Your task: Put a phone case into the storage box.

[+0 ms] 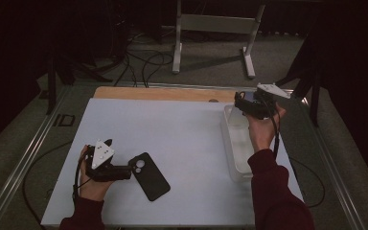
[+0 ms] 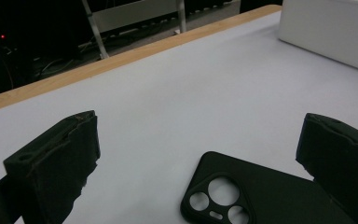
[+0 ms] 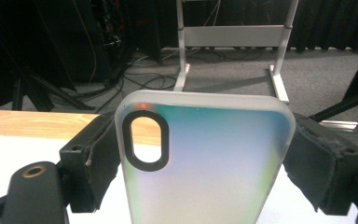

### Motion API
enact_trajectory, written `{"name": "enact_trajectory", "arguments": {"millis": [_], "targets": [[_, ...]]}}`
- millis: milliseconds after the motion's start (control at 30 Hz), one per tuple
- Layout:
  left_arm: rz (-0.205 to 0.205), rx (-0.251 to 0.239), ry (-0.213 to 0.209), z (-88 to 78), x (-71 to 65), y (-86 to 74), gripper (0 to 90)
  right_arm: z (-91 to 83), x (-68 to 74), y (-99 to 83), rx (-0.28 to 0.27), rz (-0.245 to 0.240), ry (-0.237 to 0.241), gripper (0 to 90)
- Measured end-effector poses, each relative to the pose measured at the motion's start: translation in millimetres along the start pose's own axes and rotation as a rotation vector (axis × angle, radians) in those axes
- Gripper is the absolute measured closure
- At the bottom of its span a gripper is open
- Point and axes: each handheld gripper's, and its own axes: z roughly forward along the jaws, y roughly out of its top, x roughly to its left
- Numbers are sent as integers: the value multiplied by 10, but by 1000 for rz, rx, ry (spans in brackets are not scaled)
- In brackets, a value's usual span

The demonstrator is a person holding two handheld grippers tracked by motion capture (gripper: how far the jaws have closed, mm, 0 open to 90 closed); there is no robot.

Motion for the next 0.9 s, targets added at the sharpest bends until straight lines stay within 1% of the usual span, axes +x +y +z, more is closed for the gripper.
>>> {"name": "enact_trajectory", "arguments": {"millis": [133, 267, 667, 800, 900], "targets": [[-4, 6, 5, -26, 3, -43, 0, 58, -11, -17, 8, -5, -10, 166], [-16, 1, 8, -47, 13, -62, 0, 112, -11, -37, 15, -11, -19, 167], [-27, -7, 14, -83, 33, -77, 0, 271, -24, -101, 43, -3, -42, 166], [-32, -9, 13, -82, 34, -78, 0, 319, -18, -124, 51, 3, -40, 166], [-32, -10, 12, -83, 36, -79, 0, 361, -10, -143, 60, -4, -46, 166]]}}
